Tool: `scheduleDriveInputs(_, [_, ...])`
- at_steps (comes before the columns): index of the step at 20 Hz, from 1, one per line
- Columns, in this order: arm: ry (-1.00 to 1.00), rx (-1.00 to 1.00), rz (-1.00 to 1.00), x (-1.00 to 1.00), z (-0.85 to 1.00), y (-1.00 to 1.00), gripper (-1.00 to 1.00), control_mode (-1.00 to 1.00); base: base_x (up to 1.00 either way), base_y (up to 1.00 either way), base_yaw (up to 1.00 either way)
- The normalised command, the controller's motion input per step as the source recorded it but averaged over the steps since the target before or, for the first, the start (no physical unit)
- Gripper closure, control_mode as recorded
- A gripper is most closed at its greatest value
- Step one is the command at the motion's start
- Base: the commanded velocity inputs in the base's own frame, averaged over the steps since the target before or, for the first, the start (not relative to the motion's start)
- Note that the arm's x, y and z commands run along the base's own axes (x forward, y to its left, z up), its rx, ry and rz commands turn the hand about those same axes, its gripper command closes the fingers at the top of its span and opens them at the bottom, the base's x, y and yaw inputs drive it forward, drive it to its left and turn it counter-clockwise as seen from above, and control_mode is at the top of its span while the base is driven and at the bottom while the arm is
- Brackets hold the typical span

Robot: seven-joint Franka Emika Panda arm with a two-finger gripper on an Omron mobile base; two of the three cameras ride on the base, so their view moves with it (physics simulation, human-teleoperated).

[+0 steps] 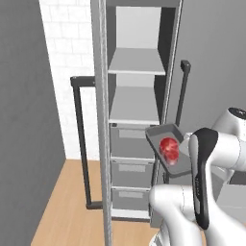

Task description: Take the meat container that has the steak and place it on the second highest rack of the freezer. Then take the vegetable container that has the corn and eggplant and place it on the highest rack of the freezer.

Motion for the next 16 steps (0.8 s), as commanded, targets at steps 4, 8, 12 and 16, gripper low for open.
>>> scheduleDriveInputs(4, [0.00,0.00,0.00,0.00,0.00,0.00,1.00,1.00,0.52,0.20,-0.10])
scheduleDriveInputs(8, [0.00,0.00,0.00,0.00,0.00,0.00,1.00,1.00,0.41,0.26,-0.08])
scheduleDriveInputs(12, [0.00,0.00,0.00,0.00,0.00,0.00,1.00,1.00,0.43,0.30,-0.10])
scheduleDriveInputs(16, [0.00,0.00,0.00,0.00,0.00,0.00,1.00,1.00,0.52,0.18,-0.11])
